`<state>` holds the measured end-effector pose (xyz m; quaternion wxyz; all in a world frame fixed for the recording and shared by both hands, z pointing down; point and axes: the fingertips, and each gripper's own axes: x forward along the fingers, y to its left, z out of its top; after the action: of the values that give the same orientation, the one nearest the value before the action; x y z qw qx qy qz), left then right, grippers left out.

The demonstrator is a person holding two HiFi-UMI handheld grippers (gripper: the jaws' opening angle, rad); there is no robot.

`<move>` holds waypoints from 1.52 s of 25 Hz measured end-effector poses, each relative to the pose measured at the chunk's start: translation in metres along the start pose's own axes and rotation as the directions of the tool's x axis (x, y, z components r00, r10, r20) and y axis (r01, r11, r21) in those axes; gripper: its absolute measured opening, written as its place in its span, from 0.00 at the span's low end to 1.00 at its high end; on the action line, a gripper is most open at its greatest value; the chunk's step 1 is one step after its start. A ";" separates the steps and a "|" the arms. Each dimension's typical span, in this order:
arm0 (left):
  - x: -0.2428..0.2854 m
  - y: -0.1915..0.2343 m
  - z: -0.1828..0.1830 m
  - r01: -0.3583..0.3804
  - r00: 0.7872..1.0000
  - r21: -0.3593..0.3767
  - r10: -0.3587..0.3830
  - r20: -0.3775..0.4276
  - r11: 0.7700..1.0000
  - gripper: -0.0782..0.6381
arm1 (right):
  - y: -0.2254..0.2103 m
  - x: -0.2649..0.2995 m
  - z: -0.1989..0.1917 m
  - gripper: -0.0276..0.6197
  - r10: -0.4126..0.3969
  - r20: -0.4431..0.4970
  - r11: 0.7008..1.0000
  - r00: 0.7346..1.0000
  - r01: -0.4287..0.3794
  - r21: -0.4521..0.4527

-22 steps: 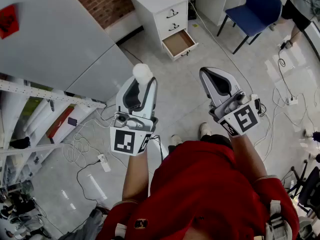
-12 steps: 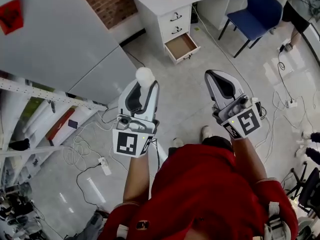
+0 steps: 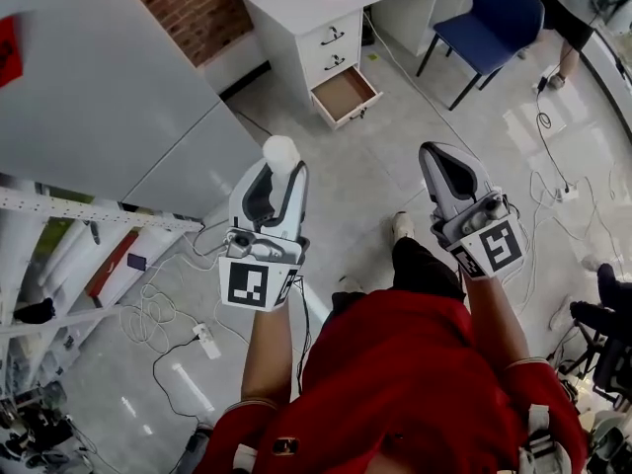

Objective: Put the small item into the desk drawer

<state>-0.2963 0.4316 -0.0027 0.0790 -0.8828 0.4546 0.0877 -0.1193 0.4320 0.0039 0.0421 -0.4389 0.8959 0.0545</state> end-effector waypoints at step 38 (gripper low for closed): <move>0.430 0.050 -0.195 -0.199 0.951 0.053 0.206 -0.231 0.978 0.31 | -0.424 0.221 -0.121 0.06 0.279 -0.020 0.960 0.960 -0.278 0.037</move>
<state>-0.0750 0.0209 0.0860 0.0279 -0.8344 0.5502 -0.0164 0.0773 -0.0156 0.0709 0.0303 -0.3085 0.9499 0.0394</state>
